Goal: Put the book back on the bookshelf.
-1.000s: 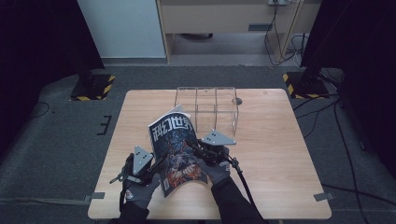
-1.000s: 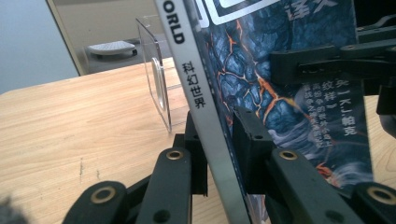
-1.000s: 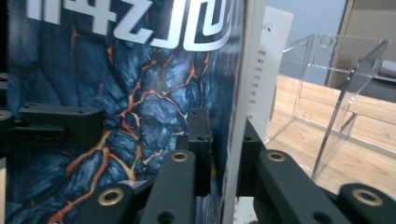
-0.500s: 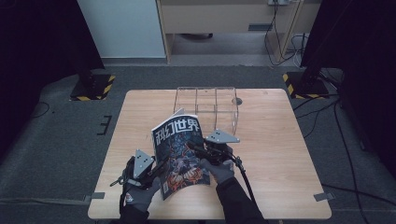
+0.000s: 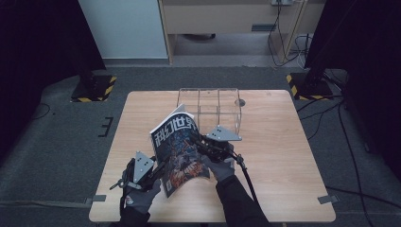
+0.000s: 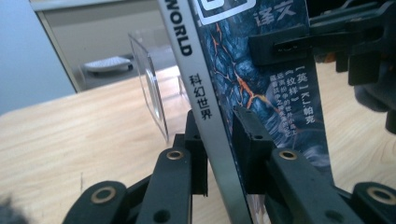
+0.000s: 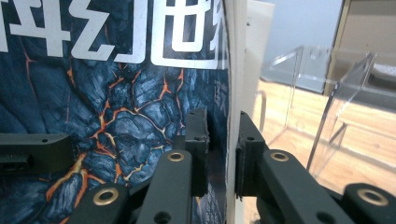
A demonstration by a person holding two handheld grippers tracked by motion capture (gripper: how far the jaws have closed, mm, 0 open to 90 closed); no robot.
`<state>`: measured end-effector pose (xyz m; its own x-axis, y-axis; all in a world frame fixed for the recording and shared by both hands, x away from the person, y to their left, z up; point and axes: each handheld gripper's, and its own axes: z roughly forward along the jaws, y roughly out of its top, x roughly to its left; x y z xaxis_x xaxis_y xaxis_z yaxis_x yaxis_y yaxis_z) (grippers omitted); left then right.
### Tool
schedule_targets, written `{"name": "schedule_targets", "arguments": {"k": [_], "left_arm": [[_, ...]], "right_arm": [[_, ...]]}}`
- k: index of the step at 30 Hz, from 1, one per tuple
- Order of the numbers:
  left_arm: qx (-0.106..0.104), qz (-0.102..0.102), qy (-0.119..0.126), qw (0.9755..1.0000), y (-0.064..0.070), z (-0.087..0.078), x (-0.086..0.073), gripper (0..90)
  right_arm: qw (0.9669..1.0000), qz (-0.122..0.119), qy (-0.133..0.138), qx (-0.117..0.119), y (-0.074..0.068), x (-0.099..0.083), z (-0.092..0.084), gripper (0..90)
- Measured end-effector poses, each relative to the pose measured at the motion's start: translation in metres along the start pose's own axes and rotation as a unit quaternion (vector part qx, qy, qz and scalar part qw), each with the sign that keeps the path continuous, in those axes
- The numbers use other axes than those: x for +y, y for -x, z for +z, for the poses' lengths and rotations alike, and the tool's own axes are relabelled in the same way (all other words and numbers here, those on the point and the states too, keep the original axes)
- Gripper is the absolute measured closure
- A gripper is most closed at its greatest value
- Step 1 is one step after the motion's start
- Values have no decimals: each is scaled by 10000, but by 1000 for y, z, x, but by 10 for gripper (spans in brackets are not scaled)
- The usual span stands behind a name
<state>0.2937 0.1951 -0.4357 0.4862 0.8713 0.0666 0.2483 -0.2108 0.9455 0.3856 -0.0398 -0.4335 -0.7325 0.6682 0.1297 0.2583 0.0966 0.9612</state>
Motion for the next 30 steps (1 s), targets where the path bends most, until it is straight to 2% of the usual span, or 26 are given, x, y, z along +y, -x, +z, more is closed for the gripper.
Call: {"name": "schedule_targets", "arguments": {"k": [4,6,8,9,10,11,14,17,22,26,30], "left_arm": [[-41,-17,9,10000,-1,-2,-3,756],[-66,19,6,10000,0,-3,-4,757],[-126,27,21,9999,1,-4,-5,757],[-172,13,34,9998,1,-4,-5,756],[-200,-11,56,9998,1,-3,-5,756],[-230,-55,76,9997,1,-2,-4,747],[-366,-270,140,9989,-2,1,-4,735],[-583,-476,219,9969,-4,5,-2,714],[-398,-407,168,9982,1,15,-1,649],[-366,-480,115,9981,1,23,-1,602],[-322,-579,105,9977,0,30,-1,598]], "right_arm": [[9999,94,89,43,3,-7,-3,723],[9999,107,27,33,4,-6,-4,663],[9999,117,-27,57,7,-6,-5,652],[9998,119,-39,123,8,-7,-7,737],[9998,119,-39,123,8,-7,-7,737],[9997,109,-5,215,7,-7,-9,815],[9996,109,49,268,6,-8,-11,849],[9993,159,122,320,8,-11,-13,854],[9984,272,221,451,13,-14,-18,855],[9985,176,195,478,12,-14,-18,855],[9986,174,174,462,12,-14,-18,855]]}}
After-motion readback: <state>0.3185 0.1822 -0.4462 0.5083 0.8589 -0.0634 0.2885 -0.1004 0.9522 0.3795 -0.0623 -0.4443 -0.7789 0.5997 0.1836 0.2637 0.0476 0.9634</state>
